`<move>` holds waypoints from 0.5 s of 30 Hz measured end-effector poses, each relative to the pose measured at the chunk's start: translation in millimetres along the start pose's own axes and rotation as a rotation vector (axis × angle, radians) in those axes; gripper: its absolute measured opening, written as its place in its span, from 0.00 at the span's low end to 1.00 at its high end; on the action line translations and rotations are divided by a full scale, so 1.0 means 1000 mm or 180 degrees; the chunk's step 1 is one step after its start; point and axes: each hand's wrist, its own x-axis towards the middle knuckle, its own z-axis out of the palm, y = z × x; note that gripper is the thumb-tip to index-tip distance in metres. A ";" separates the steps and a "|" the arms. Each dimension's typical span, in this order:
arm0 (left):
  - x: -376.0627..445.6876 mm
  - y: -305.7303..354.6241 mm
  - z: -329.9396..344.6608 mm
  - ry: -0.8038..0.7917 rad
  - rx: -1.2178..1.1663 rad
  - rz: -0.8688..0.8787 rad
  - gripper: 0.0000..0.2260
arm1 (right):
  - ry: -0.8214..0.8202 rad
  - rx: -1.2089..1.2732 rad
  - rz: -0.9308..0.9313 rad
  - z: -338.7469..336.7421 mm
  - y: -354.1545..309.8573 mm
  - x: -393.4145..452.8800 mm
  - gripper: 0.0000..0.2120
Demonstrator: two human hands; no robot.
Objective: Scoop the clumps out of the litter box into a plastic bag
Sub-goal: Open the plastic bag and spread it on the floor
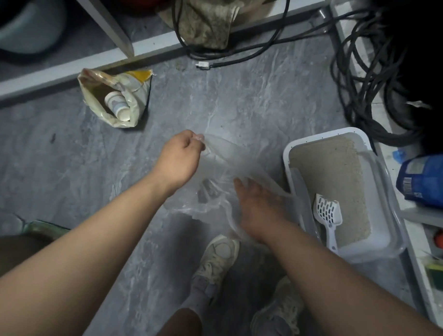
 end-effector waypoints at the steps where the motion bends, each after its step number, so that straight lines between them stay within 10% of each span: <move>1: 0.001 -0.001 -0.002 0.0054 -0.0004 -0.0043 0.12 | -0.0015 -0.0182 -0.0048 0.007 0.000 0.002 0.44; 9: -0.009 0.014 -0.025 0.0335 0.0913 0.0293 0.08 | 0.0176 -0.0197 0.0020 0.018 0.003 0.013 0.54; 15: -0.047 0.025 0.004 0.0629 0.0965 0.3091 0.14 | 0.0380 -0.0363 -0.0165 0.059 0.021 0.049 0.41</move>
